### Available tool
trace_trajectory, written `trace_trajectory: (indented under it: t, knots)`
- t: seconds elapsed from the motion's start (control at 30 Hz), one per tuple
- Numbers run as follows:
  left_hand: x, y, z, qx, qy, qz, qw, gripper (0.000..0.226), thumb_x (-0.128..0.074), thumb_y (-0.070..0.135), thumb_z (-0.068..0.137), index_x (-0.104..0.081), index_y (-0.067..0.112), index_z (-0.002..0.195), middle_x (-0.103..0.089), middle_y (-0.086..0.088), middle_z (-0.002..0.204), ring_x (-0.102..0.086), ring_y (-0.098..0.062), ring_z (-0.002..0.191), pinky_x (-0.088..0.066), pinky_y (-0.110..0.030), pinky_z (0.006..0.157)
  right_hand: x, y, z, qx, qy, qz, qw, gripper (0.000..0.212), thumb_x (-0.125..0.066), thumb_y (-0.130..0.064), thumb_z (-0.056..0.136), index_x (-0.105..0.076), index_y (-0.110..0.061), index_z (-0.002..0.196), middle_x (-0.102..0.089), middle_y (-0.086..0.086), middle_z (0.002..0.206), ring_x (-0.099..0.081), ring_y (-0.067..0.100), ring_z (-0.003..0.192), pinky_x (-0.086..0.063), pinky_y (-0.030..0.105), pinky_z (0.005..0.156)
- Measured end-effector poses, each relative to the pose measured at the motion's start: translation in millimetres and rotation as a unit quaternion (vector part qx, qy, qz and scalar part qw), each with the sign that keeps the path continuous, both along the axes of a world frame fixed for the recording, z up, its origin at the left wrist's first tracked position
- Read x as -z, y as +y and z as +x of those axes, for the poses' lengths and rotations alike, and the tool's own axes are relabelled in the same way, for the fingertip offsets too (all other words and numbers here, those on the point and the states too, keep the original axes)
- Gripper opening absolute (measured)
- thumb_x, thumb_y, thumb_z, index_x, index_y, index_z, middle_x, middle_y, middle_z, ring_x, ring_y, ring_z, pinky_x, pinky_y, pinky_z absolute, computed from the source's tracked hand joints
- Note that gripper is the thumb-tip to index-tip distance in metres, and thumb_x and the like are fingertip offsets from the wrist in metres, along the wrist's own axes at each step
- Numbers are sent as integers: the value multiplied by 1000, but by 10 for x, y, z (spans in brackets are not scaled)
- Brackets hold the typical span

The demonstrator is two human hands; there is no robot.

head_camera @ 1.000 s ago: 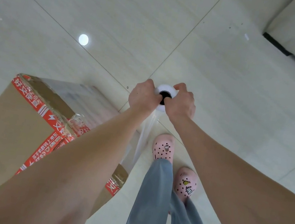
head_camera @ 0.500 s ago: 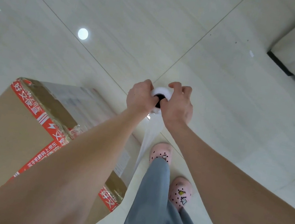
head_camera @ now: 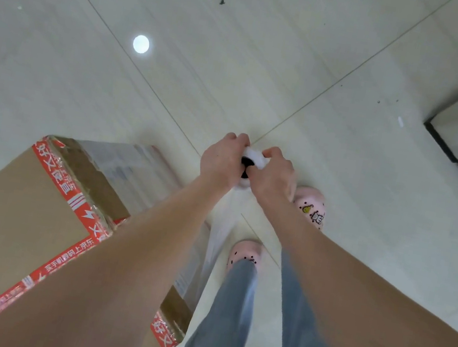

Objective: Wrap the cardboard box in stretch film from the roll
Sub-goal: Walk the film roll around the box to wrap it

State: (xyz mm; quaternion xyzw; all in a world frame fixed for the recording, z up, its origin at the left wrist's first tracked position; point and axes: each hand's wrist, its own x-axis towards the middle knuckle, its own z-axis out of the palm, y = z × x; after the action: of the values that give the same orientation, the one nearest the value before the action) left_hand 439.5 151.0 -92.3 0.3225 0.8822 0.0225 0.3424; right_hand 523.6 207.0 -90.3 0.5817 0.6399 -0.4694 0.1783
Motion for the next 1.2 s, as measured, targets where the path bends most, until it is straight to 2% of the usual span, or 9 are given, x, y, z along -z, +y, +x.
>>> trace_trajectory:
  t: [0.1,0.23,0.37,0.6,0.73,0.9,1.0,1.07,1.2]
  knots:
    - [9,71,-87,9,4,-1,1000,21,-51,14,80,-57,12,100,-56,-6,93,-56,-27,83,-35,-32,61,4,100,-55,-35,-3,1,999,36,-59,-21,81,-51,-27,116,-56,6,110,-58,24,80,-34,26,53]
    - [31,136,-169,-62,1,-30,998,18,-51,15,80,-57,11,98,-60,-6,90,-53,-26,76,-36,-31,59,6,242,-187,-111,-17,31,993,36,-58,-22,82,-53,-27,118,-57,5,111,-54,22,81,-36,28,61]
    - [-4,138,-244,-141,-2,-42,989,20,-54,21,80,-56,13,98,-61,-6,92,-59,-29,83,-39,-31,62,-12,335,-364,-179,-5,57,982,37,-57,-23,83,-54,-30,120,-55,3,115,-60,24,94,-41,31,70]
    - [-59,-37,-481,-300,-2,-64,952,28,-56,33,83,-51,9,96,-57,-4,89,-50,-23,76,-36,-30,62,-42,306,-712,-135,22,3,991,38,-57,-23,83,-45,-22,119,-51,5,115,-56,27,91,-36,30,68]
    - [-83,6,-613,-238,-26,-83,967,32,-60,30,83,-49,8,103,-54,-4,91,-50,-23,79,-35,-31,62,-11,307,-776,-117,31,-19,993,34,-57,-24,84,-44,-19,116,-57,6,109,-52,24,83,-36,29,67]
    - [-59,182,-666,-92,47,-54,993,27,-53,15,83,-54,14,110,-55,-7,102,-59,-29,88,-35,-32,62,11,328,-806,-129,34,-21,991,25,-58,-22,82,-45,-21,104,-60,4,101,-59,25,82,-42,31,63]
    - [-46,243,-766,-83,51,-53,994,24,-51,12,82,-56,12,105,-56,-8,99,-58,-31,88,-36,-33,62,5,380,-882,-160,33,-2,987,25,-58,-23,81,-48,-22,104,-59,5,101,-56,24,80,-38,30,63]
    - [-29,226,-839,-121,46,-50,990,21,-51,13,81,-55,10,101,-57,-8,96,-57,-30,85,-35,-34,62,-3,412,-986,-197,40,12,980,29,-57,-23,82,-51,-23,111,-58,5,104,-56,25,82,-37,30,65]
    - [24,117,-949,-304,37,-23,952,13,-54,17,80,-53,11,92,-56,-4,85,-53,-26,76,-37,-31,59,-43,444,-1238,-245,79,37,965,35,-55,-17,86,-52,-25,120,-50,3,116,-55,25,80,-36,29,67]
